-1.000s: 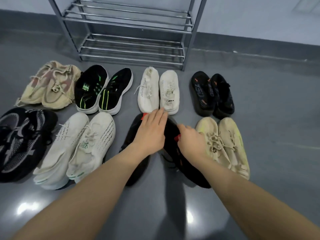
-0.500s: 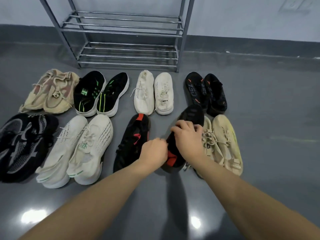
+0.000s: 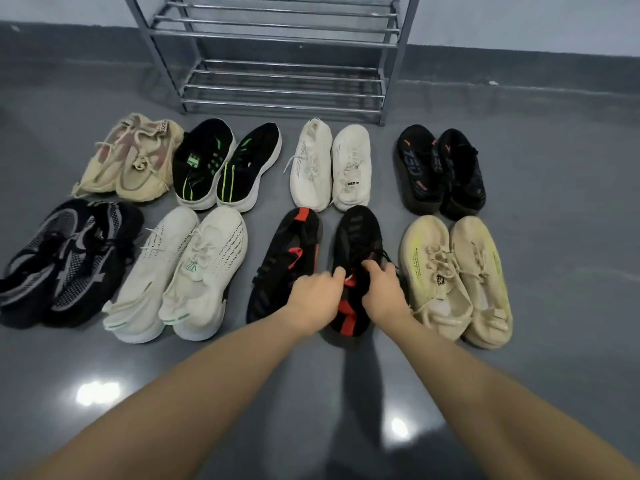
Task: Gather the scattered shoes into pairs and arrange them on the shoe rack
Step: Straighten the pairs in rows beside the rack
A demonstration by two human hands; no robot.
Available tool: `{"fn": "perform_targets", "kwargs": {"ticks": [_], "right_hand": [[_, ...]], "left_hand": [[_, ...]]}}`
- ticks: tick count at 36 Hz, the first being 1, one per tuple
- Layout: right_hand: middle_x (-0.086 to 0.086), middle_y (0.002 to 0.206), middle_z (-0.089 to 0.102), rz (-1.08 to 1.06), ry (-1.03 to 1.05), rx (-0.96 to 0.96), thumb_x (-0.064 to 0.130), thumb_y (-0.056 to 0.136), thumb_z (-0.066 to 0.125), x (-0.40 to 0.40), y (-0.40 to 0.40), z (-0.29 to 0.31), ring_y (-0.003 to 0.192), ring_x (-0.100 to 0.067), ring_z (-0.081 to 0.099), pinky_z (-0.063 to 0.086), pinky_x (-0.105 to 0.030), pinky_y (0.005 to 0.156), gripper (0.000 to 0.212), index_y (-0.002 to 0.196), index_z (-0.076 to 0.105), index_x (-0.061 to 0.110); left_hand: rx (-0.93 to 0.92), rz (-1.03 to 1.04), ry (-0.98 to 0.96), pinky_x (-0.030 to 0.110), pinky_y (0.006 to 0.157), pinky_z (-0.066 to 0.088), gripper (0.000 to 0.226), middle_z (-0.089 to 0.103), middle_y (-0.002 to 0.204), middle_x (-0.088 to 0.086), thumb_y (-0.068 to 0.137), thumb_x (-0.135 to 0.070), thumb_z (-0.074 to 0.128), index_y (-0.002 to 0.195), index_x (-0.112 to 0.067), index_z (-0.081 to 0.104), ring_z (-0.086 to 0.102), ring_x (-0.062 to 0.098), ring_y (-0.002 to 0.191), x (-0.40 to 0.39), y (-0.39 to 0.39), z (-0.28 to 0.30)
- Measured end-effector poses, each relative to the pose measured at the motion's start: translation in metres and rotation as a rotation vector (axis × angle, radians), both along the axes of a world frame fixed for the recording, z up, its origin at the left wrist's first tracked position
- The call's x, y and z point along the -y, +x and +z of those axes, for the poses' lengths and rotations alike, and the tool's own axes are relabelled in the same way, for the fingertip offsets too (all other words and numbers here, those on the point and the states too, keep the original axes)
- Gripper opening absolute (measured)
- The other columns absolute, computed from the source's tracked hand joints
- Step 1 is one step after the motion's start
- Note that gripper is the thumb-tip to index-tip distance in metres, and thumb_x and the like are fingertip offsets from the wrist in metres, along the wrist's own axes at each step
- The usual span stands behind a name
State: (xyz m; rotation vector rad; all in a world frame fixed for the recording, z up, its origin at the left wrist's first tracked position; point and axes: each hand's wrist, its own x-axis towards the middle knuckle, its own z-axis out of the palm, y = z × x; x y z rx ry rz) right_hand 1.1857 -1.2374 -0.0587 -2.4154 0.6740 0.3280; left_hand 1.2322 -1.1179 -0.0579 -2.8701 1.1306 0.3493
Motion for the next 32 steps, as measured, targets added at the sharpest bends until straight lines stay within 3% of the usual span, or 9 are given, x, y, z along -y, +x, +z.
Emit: {"fn": "perform_targets", "kwargs": {"ticks": [4, 10, 13, 16, 19, 26, 32], "right_hand": [[-0.011, 0.131, 0.037, 0.011, -0.13, 0.005, 0.004, 0.085, 0.049, 0.003, -0.001, -0.002, 0.112, -0.035, 0.051, 0.047, -0.044, 0.09, 0.054, 0.136, 0.043, 0.022], [-0.01, 0.131, 0.039, -0.012, -0.252, -0.015, 0.012, 0.086, 0.05, 0.004, 0.002, -0.003, 0.114, -0.034, 0.044, 0.041, -0.04, 0.093, 0.045, 0.13, 0.049, 0.021], [-0.011, 0.126, 0.045, 0.008, -0.357, 0.168, 0.016, 0.086, 0.051, -0.004, 0.009, -0.002, 0.109, -0.033, 0.043, 0.034, -0.038, 0.095, 0.039, 0.125, 0.054, 0.015], [-0.009, 0.121, 0.048, 0.062, -0.302, 0.263, 0.019, 0.089, 0.048, -0.017, 0.026, 0.003, 0.109, -0.03, 0.043, 0.031, -0.038, 0.093, 0.035, 0.124, 0.054, 0.014], [-0.009, 0.124, 0.047, 0.11, -0.295, 0.205, 0.033, 0.093, 0.047, -0.03, 0.043, 0.004, 0.114, -0.03, 0.041, 0.029, -0.04, 0.095, 0.038, 0.125, 0.051, 0.013], [-0.012, 0.126, 0.043, 0.187, -0.397, 0.003, 0.062, 0.086, 0.047, -0.054, 0.067, -0.01, 0.118, -0.032, 0.038, 0.029, -0.042, 0.098, 0.062, 0.118, 0.055, 0.01], [-0.012, 0.131, 0.042, 0.099, -0.363, -0.026, 0.035, 0.084, 0.065, -0.072, 0.073, -0.021, 0.121, -0.031, 0.038, 0.028, -0.041, 0.102, 0.053, 0.124, 0.041, 0.008]], "left_hand": [[0.039, -0.135, -0.022, 0.034, 0.087, 0.036, 0.032, 0.054, 0.121, 0.008, 0.094, -0.02, 0.044, 0.125, -0.011, 0.044, 0.049, 0.027, 0.113, 0.0, 0.013, -0.002], [-0.017, -0.232, -0.032, 0.035, 0.094, 0.029, 0.043, 0.045, 0.133, 0.002, 0.096, -0.024, 0.041, 0.138, -0.016, 0.039, 0.038, 0.026, 0.12, -0.011, 0.019, -0.009], [0.032, -0.118, -0.058, 0.037, 0.094, 0.03, 0.041, 0.043, 0.134, 0.004, 0.092, -0.022, 0.043, 0.133, -0.015, 0.043, 0.039, 0.028, 0.119, -0.019, 0.028, -0.009], [0.055, 0.108, -0.065, 0.039, 0.094, 0.032, 0.044, 0.041, 0.133, 0.007, 0.089, -0.02, 0.048, 0.132, -0.014, 0.042, 0.039, 0.031, 0.118, -0.032, 0.041, -0.005], [0.105, 0.165, -0.024, 0.038, 0.095, 0.033, 0.045, 0.041, 0.134, 0.007, 0.088, -0.018, 0.05, 0.132, -0.014, 0.042, 0.041, 0.03, 0.119, -0.049, 0.053, -0.004], [0.169, 0.042, 0.022, 0.038, 0.099, 0.032, 0.054, 0.04, 0.138, 0.007, 0.089, -0.019, 0.052, 0.139, -0.012, 0.035, 0.039, 0.029, 0.124, -0.075, 0.089, 0.001], [0.112, 0.016, 0.031, 0.039, 0.103, 0.03, 0.065, 0.025, 0.151, 0.003, 0.092, -0.025, 0.049, 0.149, -0.017, 0.017, 0.033, 0.026, 0.131, -0.071, 0.096, -0.013]]}}
